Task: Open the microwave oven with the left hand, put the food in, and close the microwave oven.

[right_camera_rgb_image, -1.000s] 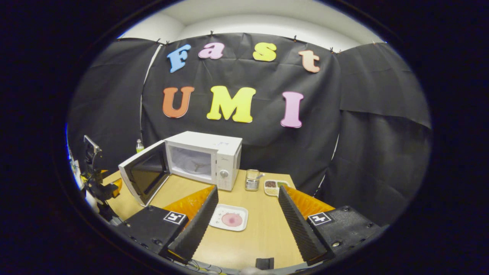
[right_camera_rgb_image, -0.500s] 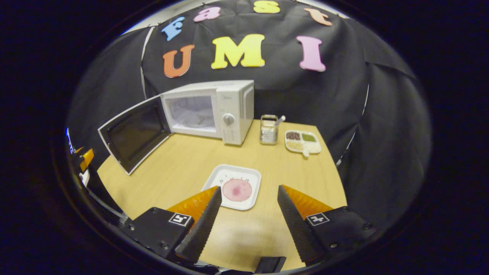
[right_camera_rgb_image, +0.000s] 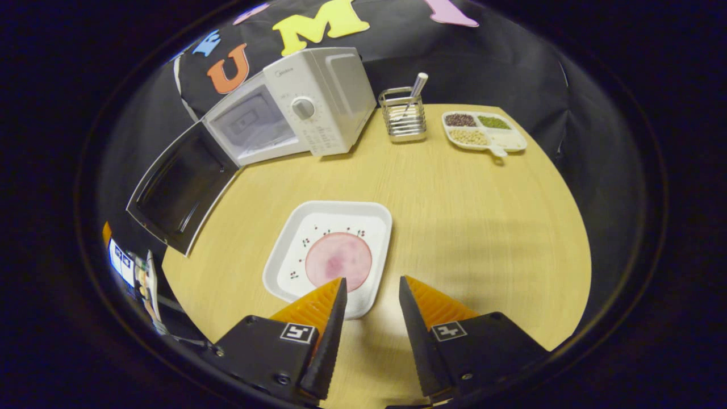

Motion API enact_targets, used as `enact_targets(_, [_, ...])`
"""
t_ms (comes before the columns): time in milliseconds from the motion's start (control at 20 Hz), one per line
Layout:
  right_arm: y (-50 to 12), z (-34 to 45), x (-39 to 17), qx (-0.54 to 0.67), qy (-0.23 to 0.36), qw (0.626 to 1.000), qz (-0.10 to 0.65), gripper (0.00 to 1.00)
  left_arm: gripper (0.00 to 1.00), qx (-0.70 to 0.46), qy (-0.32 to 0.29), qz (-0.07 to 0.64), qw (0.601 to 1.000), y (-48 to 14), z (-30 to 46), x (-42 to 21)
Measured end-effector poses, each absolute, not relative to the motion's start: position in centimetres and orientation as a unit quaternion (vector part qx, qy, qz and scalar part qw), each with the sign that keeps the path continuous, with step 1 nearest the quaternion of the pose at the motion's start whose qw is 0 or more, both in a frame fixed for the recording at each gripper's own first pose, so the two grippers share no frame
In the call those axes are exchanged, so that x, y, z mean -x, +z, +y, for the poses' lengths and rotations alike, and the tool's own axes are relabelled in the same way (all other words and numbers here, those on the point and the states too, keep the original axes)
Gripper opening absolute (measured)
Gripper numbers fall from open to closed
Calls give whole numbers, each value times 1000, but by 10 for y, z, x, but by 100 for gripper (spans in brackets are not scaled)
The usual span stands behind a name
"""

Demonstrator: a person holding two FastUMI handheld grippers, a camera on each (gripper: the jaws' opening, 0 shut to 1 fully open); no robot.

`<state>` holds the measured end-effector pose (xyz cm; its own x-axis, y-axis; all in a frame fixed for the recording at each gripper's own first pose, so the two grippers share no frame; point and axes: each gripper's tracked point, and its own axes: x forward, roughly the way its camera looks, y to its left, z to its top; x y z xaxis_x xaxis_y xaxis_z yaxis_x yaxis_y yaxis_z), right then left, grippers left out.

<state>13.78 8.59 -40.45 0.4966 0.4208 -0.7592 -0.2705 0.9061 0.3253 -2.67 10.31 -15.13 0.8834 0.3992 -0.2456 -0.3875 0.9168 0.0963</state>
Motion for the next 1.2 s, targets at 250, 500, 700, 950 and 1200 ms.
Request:
enact_targets(250, [-416,87,-143,-81,174,858,476,41,95,-32,189,127,973,-140,101,14])
enact_targets(500, [-420,85,-143,-54,128,858,495,10,95,-32,172,126,976,-147,120,-4])
enact_targets(700, [-420,89,-141,-74,114,848,511,6,95,-18,163,126,978,-154,138,-14])
enact_targets(950, [-406,102,-130,-166,121,840,503,4,95,-23,135,133,982,-159,152,-19])
enact_targets(1200, [-385,119,-134,-268,107,830,478,4,95,-44,105,128,985,-149,157,-26])
